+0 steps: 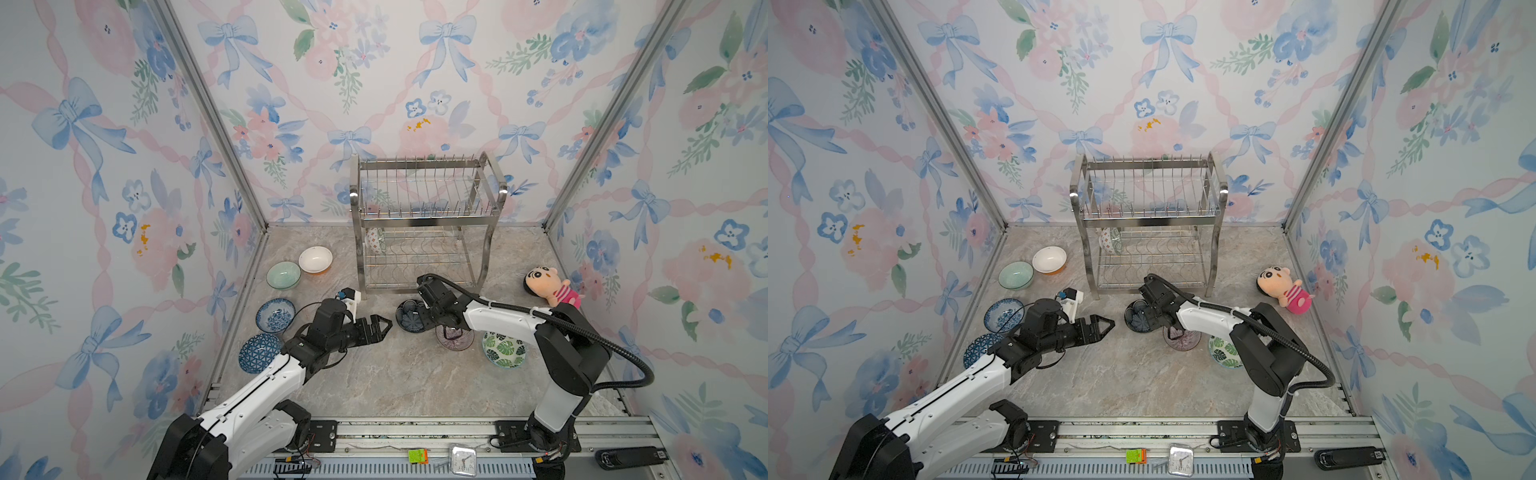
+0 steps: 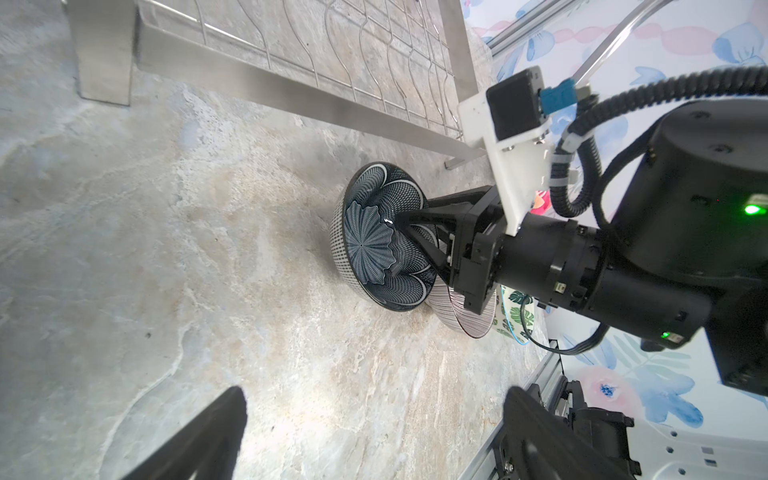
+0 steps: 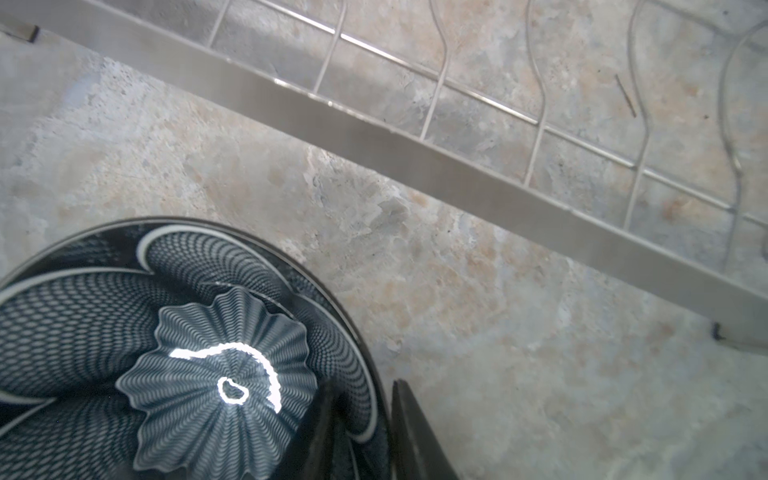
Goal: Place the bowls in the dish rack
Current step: 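Grasp the dark blue-black bowl rim with the right gripper and lift slightly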
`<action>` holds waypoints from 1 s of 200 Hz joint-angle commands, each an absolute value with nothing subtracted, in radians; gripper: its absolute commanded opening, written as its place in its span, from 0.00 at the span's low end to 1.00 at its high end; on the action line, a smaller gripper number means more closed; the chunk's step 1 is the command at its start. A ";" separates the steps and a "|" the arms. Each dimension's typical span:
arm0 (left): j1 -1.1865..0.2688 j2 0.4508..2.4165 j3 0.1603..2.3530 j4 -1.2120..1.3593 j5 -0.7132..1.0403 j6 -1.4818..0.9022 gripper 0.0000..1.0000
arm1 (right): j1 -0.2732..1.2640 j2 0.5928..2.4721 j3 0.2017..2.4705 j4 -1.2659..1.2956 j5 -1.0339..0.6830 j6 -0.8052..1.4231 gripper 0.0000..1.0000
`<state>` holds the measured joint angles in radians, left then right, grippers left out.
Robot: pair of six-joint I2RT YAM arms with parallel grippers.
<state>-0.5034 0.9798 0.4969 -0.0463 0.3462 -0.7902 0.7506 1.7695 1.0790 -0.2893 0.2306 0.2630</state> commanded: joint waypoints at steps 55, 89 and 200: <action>-0.480 0.971 0.503 -0.035 0.378 -0.787 0.98 | 0.754 1.696 1.121 -0.396 0.272 0.267 0.45; -0.466 0.955 0.499 -0.037 0.395 -0.788 0.98 | 0.771 1.660 1.139 -0.426 0.300 0.258 0.49; -0.292 0.855 0.384 -0.010 0.554 -0.834 0.98 | 0.935 1.689 1.237 -0.454 0.304 0.312 0.61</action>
<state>-0.3321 0.8810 0.4252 -0.0380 0.4820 -0.8097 0.8928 1.6352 1.1889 -0.4156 0.3038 0.2890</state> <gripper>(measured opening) 0.980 0.607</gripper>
